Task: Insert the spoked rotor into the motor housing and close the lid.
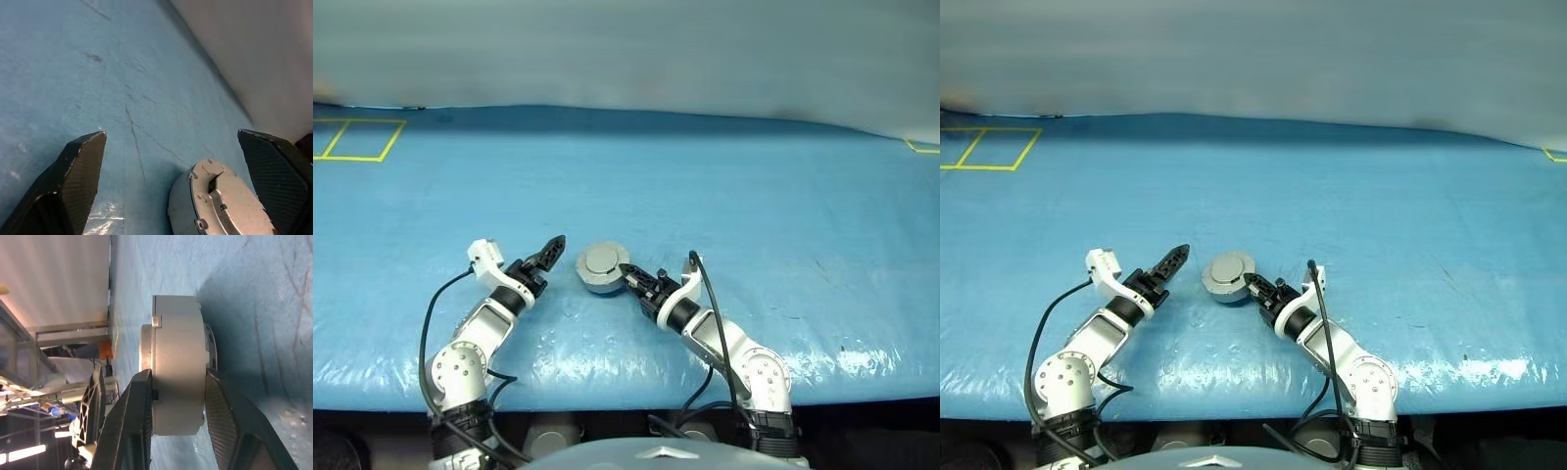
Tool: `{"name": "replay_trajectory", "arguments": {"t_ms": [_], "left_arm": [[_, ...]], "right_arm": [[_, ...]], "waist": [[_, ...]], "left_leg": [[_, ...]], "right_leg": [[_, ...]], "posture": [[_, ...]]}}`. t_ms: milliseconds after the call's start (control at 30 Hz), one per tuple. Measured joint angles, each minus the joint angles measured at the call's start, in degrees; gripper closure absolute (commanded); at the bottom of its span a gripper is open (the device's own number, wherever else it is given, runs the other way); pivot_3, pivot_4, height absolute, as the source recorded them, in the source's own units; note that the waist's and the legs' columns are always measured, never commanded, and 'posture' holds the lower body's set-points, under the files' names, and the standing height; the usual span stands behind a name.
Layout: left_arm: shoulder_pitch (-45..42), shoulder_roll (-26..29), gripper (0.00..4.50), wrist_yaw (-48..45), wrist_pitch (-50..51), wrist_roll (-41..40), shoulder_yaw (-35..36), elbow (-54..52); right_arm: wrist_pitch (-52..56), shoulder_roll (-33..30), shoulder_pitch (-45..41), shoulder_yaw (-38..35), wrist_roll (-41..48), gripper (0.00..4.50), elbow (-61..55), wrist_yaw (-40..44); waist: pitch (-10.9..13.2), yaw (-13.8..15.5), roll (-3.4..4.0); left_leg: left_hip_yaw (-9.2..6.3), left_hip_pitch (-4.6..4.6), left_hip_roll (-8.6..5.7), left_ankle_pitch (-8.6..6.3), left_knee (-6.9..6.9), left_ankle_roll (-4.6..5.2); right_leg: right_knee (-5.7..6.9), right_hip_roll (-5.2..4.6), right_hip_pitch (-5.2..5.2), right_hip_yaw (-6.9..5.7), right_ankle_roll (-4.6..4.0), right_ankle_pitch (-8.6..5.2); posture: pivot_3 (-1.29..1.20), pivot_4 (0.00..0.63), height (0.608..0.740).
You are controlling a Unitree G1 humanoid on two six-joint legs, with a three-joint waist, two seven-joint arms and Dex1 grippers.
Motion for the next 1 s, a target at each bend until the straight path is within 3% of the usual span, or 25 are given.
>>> {"name": "replay_trajectory", "arguments": {"t_ms": [100,267,567,1000], "left_arm": [[3.9,-2.2,0.0,1.8,1.2,-11.9,0.6,-0.4],[7.1,-2.1,0.0,5.0,1.3,-21.3,-1.0,-0.3],[7.4,-1.8,0.0,5.3,-3.3,-29.7,-7.1,0.0],[7.1,-1.6,0.0,4.1,-8.2,-34.6,-10.8,4.5]], "right_arm": [[-2.0,0.0,-3.9,-0.6,0.1,3.32,0.1,0.1],[-4.2,0.0,-8.5,-1.2,0.2,3.32,0.5,0.6],[-3.7,0.0,-9.6,1.0,0.3,3.32,1.7,0.6],[-1.5,-0.1,-6.9,4.7,3.1,3.32,0.6,-0.8]], "waist": [[0.2,-0.3,-0.12],[0.2,-0.1,-0.15],[0.2,-0.1,-0.15],[0.2,-0.1,-0.15]], "left_leg": [[0.0,-0.04,0.02,0.01,0.05,0.0],[-0.01,-0.03,-0.01,0.0,0.03,0.0],[0.02,-0.03,-0.01,0.0,0.04,0.01],[0.02,-0.03,-0.02,0.0,0.09,0.02]], "right_leg": [[0.03,0.04,-0.05,0.02,0.02,0.01],[0.02,0.07,-0.03,0.0,0.01,0.01],[0.02,0.06,-0.03,0.01,0.0,0.02],[0.02,0.06,-0.01,0.01,0.01,0.02]], "posture": [[0.0,0.15,0.74],[0.0,0.15,0.74],[0.0,0.15,0.74],[0.0,0.15,0.74]]}}
